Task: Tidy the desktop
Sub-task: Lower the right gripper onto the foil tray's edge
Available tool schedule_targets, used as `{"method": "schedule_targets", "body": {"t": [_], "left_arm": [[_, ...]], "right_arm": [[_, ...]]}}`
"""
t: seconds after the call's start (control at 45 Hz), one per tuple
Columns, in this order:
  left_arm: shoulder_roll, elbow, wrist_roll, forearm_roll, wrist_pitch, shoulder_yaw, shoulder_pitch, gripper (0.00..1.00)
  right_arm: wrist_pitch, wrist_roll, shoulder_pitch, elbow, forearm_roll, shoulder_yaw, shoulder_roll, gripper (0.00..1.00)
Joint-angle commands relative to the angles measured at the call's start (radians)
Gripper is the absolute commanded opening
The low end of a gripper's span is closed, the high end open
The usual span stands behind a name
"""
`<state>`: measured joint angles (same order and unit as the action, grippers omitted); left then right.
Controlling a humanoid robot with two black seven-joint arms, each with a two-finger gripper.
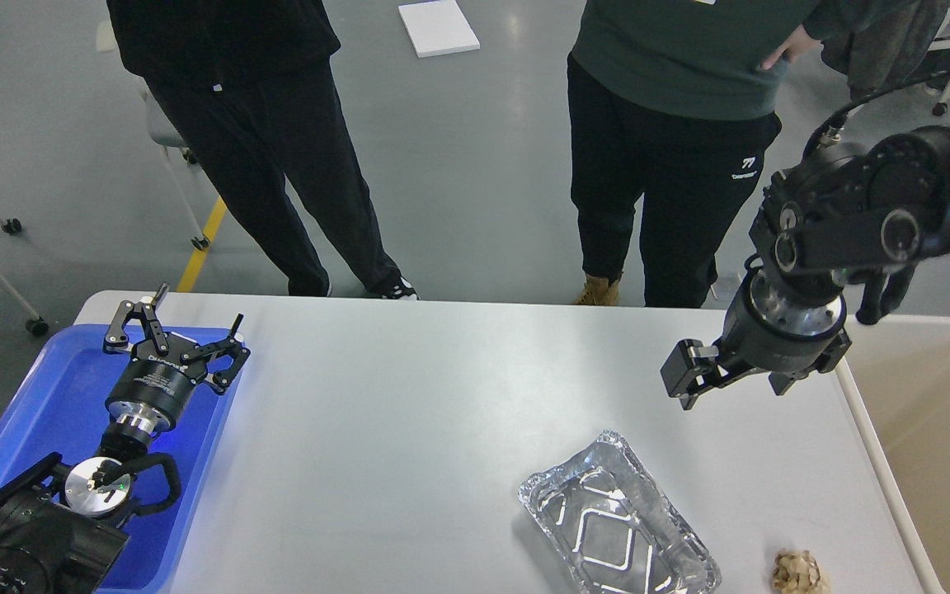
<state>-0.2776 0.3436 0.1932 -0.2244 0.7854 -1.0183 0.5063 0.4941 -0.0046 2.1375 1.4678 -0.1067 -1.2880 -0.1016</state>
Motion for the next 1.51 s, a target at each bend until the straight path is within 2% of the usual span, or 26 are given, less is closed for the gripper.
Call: {"method": "schedule_targets", "body": {"t": [0.0, 0.378, 0.556, 0.8, 1.222, 1.489], "left_arm": [[0.0, 0.0, 0.0, 0.0, 0.0, 0.0, 0.0, 1.0], [0.0, 0.0, 0.0, 0.0, 0.0, 0.001, 0.0, 1.0], [0.0, 0.0, 0.0, 0.0, 0.0, 0.0, 0.0, 1.0], [0.0, 0.0, 0.0, 0.0, 0.0, 0.0, 0.0, 1.0], [0.0, 0.0, 0.0, 0.0, 0.0, 0.0, 0.0, 1.0], [0.0, 0.0, 0.0, 0.0, 0.0, 0.0, 0.0, 1.0]], "right_arm": [[-0.063, 0.0, -0.134, -0.05, 0.004, 0.061, 0.026, 1.0], [-0.154, 0.0, -0.361, -0.164, -0.021, 0.142, 0.059, 1.0], [-0.161, 0.0, -0.467, -0.27, -0.109, 0.156, 0.069, 1.0], [-0.187, 0.0, -0.608, -0.333, -0.151, 0.156, 0.077, 1.0], [-0.198, 0.0, -0.694, -0.383, -0.234, 0.156, 0.066, 1.0], [-0.241, 0.0, -0.751, -0.441, -0.258, 0.156, 0.069, 0.99]]}}
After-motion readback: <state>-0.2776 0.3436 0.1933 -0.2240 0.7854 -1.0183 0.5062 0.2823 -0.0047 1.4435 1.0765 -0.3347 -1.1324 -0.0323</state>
